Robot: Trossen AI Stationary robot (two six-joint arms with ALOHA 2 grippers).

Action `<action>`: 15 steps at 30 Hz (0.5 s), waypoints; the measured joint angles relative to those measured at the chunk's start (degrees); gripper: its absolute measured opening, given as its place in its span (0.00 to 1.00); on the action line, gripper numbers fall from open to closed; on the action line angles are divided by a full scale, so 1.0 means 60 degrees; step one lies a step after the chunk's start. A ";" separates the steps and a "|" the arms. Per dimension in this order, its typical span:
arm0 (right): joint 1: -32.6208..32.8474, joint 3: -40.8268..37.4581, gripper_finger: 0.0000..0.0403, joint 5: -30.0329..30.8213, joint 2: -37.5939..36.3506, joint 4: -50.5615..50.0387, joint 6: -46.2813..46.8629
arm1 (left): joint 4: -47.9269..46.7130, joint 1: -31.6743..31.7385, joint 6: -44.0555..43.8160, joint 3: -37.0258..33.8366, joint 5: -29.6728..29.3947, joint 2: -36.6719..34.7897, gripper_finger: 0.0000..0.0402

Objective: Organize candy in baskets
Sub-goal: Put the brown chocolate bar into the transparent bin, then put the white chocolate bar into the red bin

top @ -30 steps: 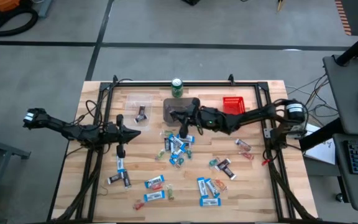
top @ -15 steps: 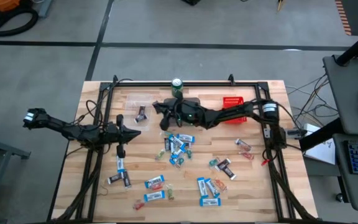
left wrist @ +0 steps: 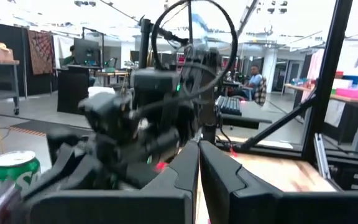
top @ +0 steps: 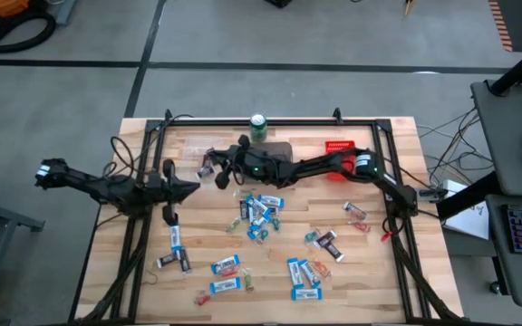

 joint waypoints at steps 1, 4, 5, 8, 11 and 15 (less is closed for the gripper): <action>0.0000 0.0054 0.08 0.0000 0.0069 -0.0028 0.0003 | 0.0002 0.0000 0.0002 0.0029 0.0002 -0.0020 0.00; 0.0011 0.0233 0.11 0.0003 0.0258 0.0004 -0.0004 | -0.0025 0.0000 0.0007 0.0098 0.0001 -0.0042 0.00; 0.0015 0.0340 0.13 -0.0003 0.0309 0.0039 0.0002 | -0.0024 0.0000 0.0018 0.0117 -0.0001 -0.0042 0.00; 0.0015 0.0570 0.18 -0.0004 0.0466 0.0025 0.0000 | -0.0002 0.0000 0.0137 0.0160 0.0002 -0.0034 0.00; 0.0011 0.0781 0.24 -0.0091 0.0619 -0.0197 0.0001 | 0.0015 0.0000 0.0153 0.0161 -0.0002 -0.0047 0.00; 0.0011 0.0977 0.31 -0.0102 0.0619 -0.0855 -0.0022 | 0.0016 0.0000 0.0149 0.0161 -0.0002 -0.0049 0.00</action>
